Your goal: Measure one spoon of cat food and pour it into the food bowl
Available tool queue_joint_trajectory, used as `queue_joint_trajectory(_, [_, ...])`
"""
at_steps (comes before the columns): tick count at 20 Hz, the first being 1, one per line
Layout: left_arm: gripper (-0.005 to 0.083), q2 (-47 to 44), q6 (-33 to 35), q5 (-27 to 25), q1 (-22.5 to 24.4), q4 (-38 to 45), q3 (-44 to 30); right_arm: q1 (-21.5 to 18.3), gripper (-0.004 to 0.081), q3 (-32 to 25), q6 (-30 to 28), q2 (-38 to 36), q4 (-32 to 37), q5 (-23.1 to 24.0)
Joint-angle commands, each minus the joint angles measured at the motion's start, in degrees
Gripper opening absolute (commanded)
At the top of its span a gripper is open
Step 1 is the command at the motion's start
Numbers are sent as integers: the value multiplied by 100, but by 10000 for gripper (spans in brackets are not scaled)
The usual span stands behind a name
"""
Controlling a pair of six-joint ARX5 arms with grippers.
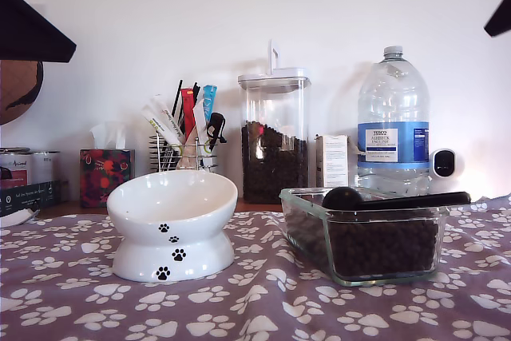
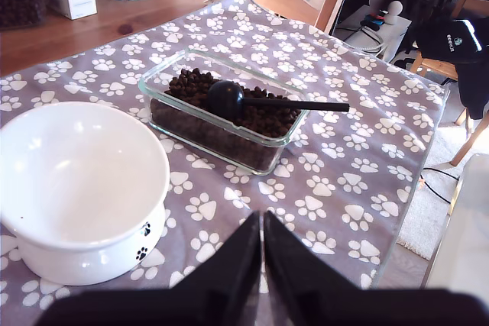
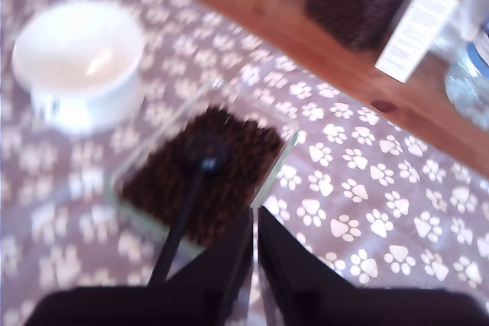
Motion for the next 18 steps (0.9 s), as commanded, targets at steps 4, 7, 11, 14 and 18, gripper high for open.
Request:
queue_joint_trajectory(4, [-19, 22, 9, -2, -15, 48, -92, 756, -13, -356, -1456, 17, -409, 461])
queue_joint_trajectory(7, [-19, 22, 9, -2, -15, 50, -92, 1222, -12, -356, -2767, 85, -487, 684])
queue_joint_trajectory(11, [-19, 22, 9, 0, -15, 48, -92, 1497, 72, -358, -3521, 507, -723, 717])
queue_joint_trajectory(14, [-19, 22, 9, 0, -15, 46, -92, 1604, 157, -358, -3309, 763, -715, 702])
queue_joint_trajectory(18, [-19, 22, 7, 0, -15, 46, -92, 1600, 199, -356, -3259, 1023, -339, 726])
